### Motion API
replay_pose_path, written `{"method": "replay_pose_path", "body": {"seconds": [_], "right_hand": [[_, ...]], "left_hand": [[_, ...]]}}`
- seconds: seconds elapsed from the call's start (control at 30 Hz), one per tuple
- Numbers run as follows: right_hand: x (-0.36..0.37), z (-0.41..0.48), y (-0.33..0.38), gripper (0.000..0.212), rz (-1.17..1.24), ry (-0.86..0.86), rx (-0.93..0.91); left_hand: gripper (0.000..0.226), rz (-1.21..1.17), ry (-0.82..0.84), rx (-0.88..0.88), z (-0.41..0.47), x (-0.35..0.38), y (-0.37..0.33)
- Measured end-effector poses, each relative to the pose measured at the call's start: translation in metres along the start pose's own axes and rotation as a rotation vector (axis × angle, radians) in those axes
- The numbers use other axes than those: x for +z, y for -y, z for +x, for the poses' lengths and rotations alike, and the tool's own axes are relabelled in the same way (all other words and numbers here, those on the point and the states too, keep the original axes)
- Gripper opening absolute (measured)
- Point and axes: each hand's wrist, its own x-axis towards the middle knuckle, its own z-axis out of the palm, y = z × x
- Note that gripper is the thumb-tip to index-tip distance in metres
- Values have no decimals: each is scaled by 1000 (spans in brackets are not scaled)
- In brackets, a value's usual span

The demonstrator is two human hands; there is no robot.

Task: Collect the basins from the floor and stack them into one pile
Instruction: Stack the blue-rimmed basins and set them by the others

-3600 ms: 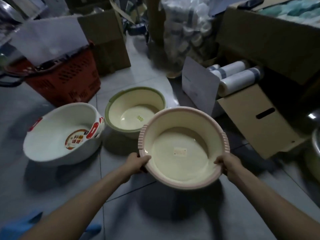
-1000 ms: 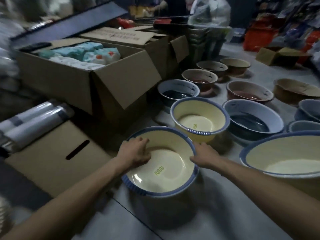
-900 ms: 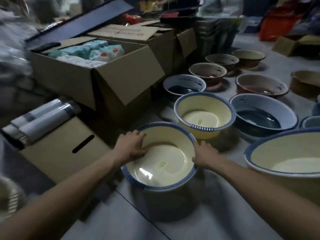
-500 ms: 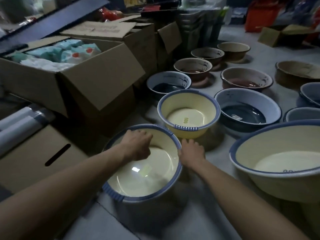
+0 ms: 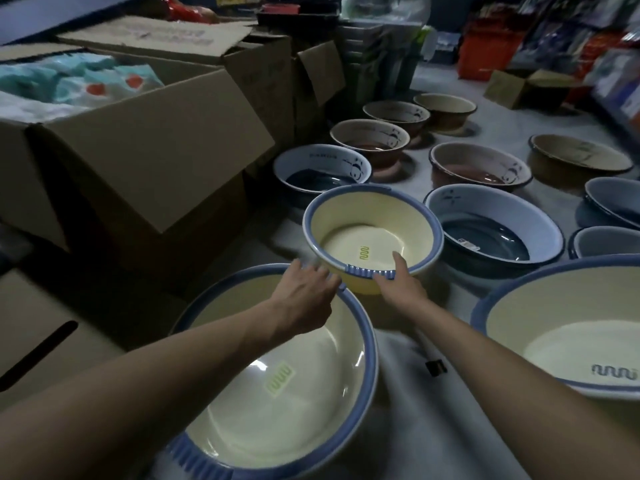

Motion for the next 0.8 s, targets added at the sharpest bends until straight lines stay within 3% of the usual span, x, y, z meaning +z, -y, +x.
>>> {"method": "replay_pose_path", "body": {"seconds": [0.17, 0.27, 0.43, 0.53, 0.8], "right_hand": [[22, 6, -10, 68, 70, 95, -14], [28, 7, -4, 36, 342, -22, 80], [26, 1, 8, 28, 677, -241, 281], [17, -8, 9, 24, 809, -276, 363], [-54, -61, 33, 10, 933, -348, 394]], "left_hand": [[37, -300, -3, -204, -25, 24, 16], [28, -476, 46, -348, -46, 32, 26], [24, -794, 69, -552, -61, 28, 38], [19, -935, 55, -568, -66, 21, 36], [38, -872, 10, -411, -77, -12, 28]]}}
